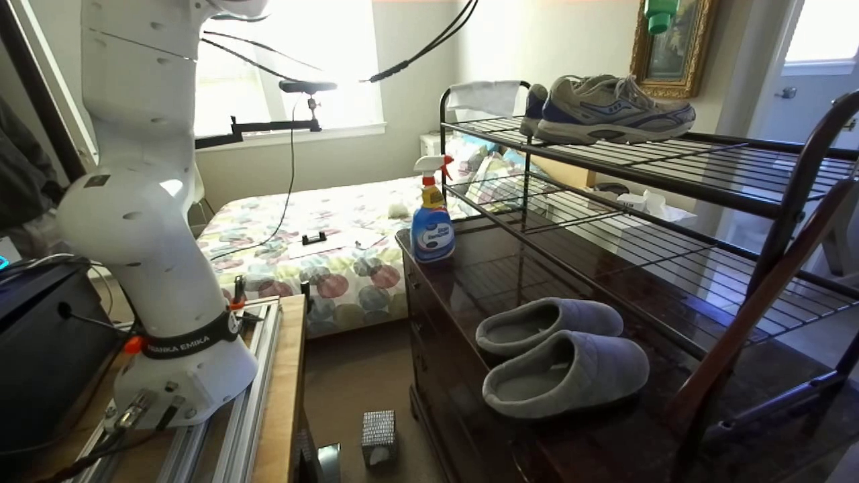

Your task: Put the pair of shoes on the left on the top rack, remove the green bottle from the right shoe and put it on the rack

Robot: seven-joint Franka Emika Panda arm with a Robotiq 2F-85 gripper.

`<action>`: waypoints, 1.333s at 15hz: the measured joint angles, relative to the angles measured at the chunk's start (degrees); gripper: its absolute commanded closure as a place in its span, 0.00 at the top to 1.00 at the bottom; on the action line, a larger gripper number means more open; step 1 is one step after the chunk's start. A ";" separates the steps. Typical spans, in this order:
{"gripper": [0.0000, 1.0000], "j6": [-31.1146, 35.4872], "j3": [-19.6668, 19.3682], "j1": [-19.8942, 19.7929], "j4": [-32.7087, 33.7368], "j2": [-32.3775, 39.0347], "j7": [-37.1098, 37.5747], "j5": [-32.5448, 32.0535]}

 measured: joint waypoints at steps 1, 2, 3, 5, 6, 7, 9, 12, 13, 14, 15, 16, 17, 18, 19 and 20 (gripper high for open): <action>0.07 -2.76 -0.17 -0.28 1.13 1.13 -0.47 -0.07; 0.29 -5.03 0.03 -0.82 2.48 2.31 -1.49 1.50; 0.29 -5.34 0.03 -1.06 2.94 2.94 -1.72 1.74; 0.29 -5.23 -0.03 -1.03 2.95 3.07 -1.69 1.71; 0.07 -5.23 -0.03 -0.97 2.95 2.98 -1.69 1.71; 0.07 -5.23 -0.03 -0.96 2.95 2.94 -1.69 1.71; 0.07 -5.41 -0.05 -0.99 2.96 3.06 -1.64 1.71; 0.07 -7.12 -0.27 -1.07 4.05 4.73 -1.80 1.66; 0.07 -8.52 -0.28 -1.15 5.27 5.90 -1.98 1.68; 0.07 -10.11 -0.31 -1.24 6.67 7.29 -2.05 1.69; 0.07 -11.99 -0.33 -1.35 8.33 8.86 -2.15 1.71; 0.07 -14.19 -0.34 -1.53 10.28 10.58 -2.47 1.79; 0.07 -16.51 -0.34 -1.74 12.34 12.34 -2.92 1.83; 0.07 -18.72 -0.34 -1.98 14.29 13.98 -3.44 1.84; 0.07 -20.75 -0.34 -2.25 16.14 15.52 -3.92 1.85; 0.07 -22.52 -0.34 -2.50 17.77 16.92 -4.40 1.90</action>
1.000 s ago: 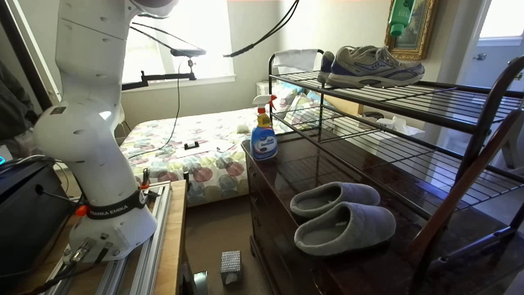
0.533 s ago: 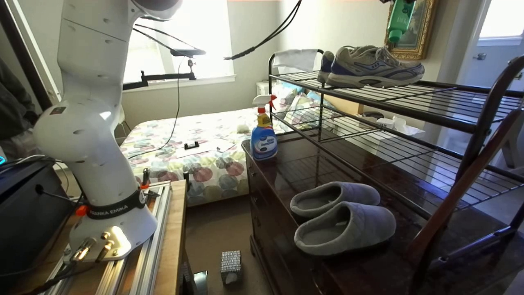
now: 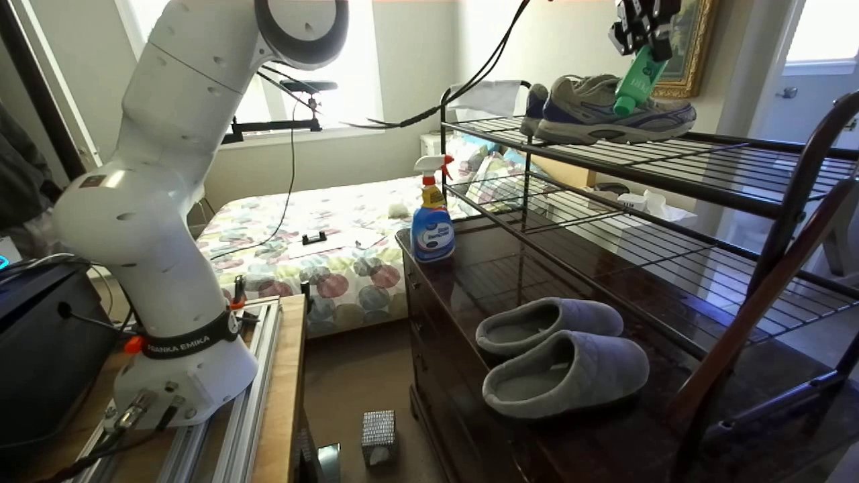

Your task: Put the pair of shoes on the left on the top rack, remove the green bottle from the right shoe and put it on the rack

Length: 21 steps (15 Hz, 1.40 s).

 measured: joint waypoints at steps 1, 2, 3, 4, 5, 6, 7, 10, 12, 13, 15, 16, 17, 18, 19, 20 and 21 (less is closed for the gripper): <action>0.29 -1.28 -0.08 -0.18 1.23 1.18 -0.30 0.21; 0.29 -2.25 -0.16 -0.30 2.17 2.16 -0.50 0.75; 0.29 -2.75 -0.20 -0.37 2.96 2.90 -0.60 1.13; 0.29 -2.99 -0.20 -0.40 3.58 3.42 -0.64 1.37; 0.07 -3.08 -0.21 -0.41 3.98 3.68 -0.69 1.52; 0.07 -3.22 -0.21 -0.42 4.26 3.77 -0.76 1.58; 0.07 -3.23 -0.21 -0.42 4.27 3.77 -0.77 1.58; 0.07 -3.25 0.02 -0.47 4.17 4.05 0.24 2.13; 0.07 -3.34 0.11 -0.49 4.12 4.51 1.63 2.85; 0.07 -3.36 0.11 -0.53 4.11 4.77 2.52 3.20; 0.07 -3.36 0.11 -0.66 4.11 5.30 4.28 3.60; 0.07 -3.36 0.07 -0.70 4.11 5.55 5.42 3.62; 0.07 -3.36 0.00 -0.74 4.11 5.81 6.79 3.62; 0.07 -3.36 -0.03 -0.78 4.11 6.05 8.18 3.62; 0.07 -3.32 -0.06 -0.81 4.11 6.26 9.47 3.62; 0.07 -3.29 -0.08 -0.82 4.11 6.45 10.39 3.62; 0.07 -3.15 -0.11 -0.82 4.11 6.66 11.05 3.62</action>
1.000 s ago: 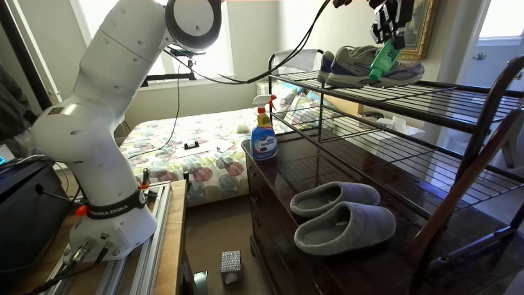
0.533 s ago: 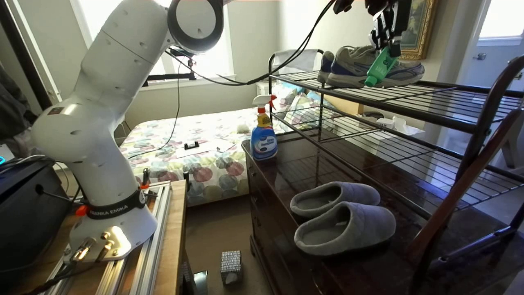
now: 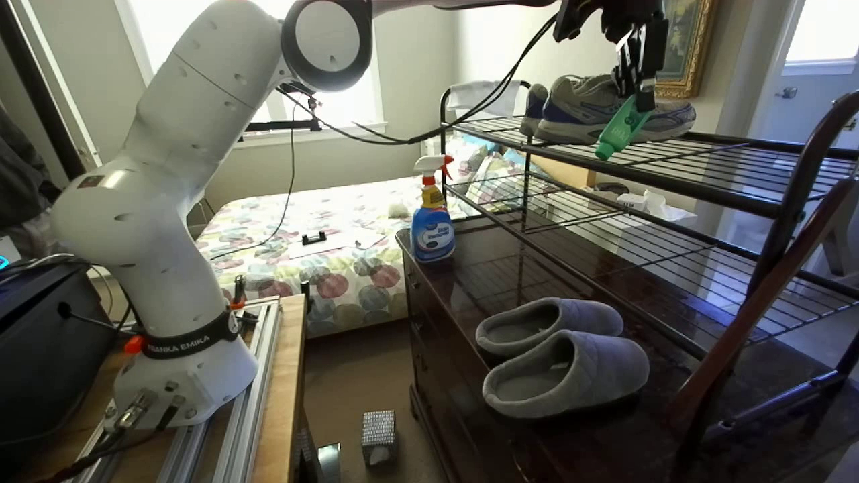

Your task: Put the pair of shoes on the left on the top rack, remove the green bottle from the right shoe and put it on the rack

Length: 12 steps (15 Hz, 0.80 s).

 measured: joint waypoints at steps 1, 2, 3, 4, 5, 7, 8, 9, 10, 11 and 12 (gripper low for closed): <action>0.07 0.47 -0.07 0.00 0.00 0.21 0.34 -0.04; 0.07 0.96 -0.15 0.01 0.00 0.45 0.45 -0.09; 0.07 1.44 -0.22 0.01 0.00 0.72 0.54 -0.15; 0.07 1.85 -0.30 0.04 0.01 0.98 0.58 -0.35; 0.07 2.28 -0.39 0.11 0.01 1.14 0.58 -0.58; 0.07 3.32 -0.43 0.24 0.01 1.40 0.58 -0.83; 0.54 3.45 -0.48 0.34 0.02 1.55 0.58 -1.11; 0.55 3.51 -0.58 0.49 0.04 1.71 0.58 -1.44; 0.60 3.51 -0.70 0.67 0.05 1.87 0.58 -1.73; 0.68 3.51 -0.76 0.82 0.04 2.10 0.58 -1.79; 0.74 3.51 -0.79 0.90 0.04 2.35 0.63 -1.80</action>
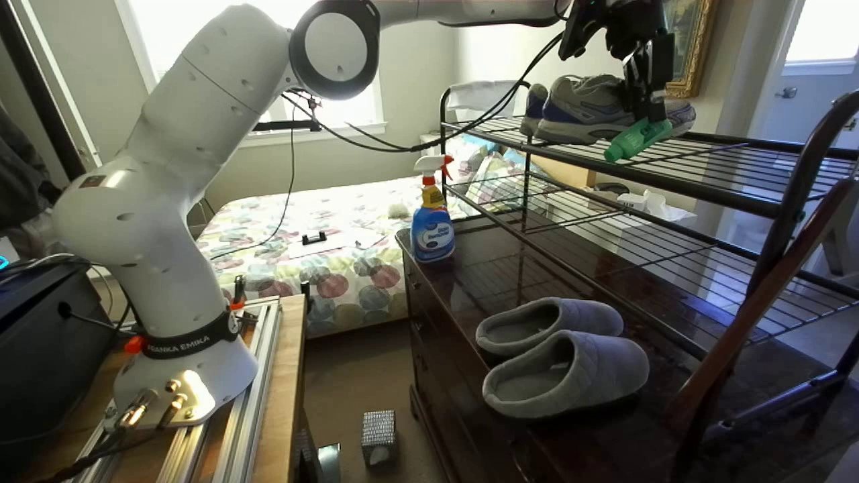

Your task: Put the pair of shoes on the left on the top rack, remove the green bottle from the right shoe and put it on the rack

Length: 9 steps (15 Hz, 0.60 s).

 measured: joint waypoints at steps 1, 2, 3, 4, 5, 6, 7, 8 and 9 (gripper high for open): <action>0.82 0.07 0.00 0.02 0.01 0.20 0.03 0.00; 0.88 0.29 -0.01 0.01 0.01 0.26 0.04 0.00; 0.96 0.66 -0.01 0.00 0.07 0.26 0.04 0.00; 0.99 1.17 -0.01 0.01 0.20 0.26 0.04 0.00; 1.00 1.79 -0.01 0.01 0.47 0.25 0.04 0.00; 1.00 2.39 0.03 0.00 0.84 0.24 0.04 0.03; 1.00 2.81 0.17 -0.04 1.25 0.15 0.04 0.33; 1.00 2.89 0.34 -0.07 1.74 0.04 0.04 0.63; 1.00 2.89 0.56 -0.11 2.29 -0.17 0.04 1.02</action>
